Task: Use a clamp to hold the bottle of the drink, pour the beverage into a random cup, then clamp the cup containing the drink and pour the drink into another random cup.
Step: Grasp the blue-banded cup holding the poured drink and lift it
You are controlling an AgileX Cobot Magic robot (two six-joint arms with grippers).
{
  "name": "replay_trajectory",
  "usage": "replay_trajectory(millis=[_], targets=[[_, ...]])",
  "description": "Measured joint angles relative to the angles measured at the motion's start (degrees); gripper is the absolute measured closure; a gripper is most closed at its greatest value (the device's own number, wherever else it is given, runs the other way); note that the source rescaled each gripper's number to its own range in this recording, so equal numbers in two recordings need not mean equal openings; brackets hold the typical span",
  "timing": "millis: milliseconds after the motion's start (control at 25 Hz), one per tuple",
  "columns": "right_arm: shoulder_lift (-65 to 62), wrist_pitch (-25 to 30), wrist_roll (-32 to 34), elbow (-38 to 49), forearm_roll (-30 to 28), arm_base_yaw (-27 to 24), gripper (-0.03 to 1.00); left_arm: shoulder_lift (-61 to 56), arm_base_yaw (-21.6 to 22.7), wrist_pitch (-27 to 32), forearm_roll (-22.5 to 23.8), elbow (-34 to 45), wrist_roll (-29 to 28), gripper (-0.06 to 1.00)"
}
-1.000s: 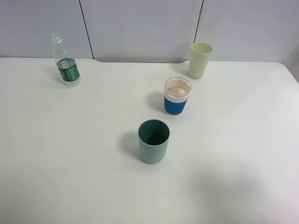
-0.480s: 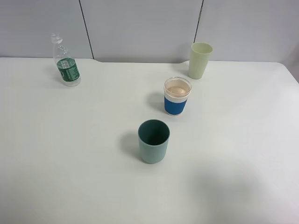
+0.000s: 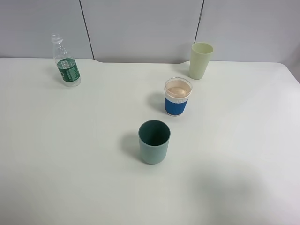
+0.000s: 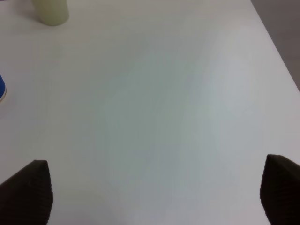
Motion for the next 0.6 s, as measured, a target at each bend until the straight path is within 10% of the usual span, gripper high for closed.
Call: replay_trajectory(millis=[600], targets=[[16.57, -13.30, -0.17, -3.27, -1.02, 0.06, 0.31, 0.00, 0.00, 0.00, 0.00, 0.00, 0.00, -0.06]])
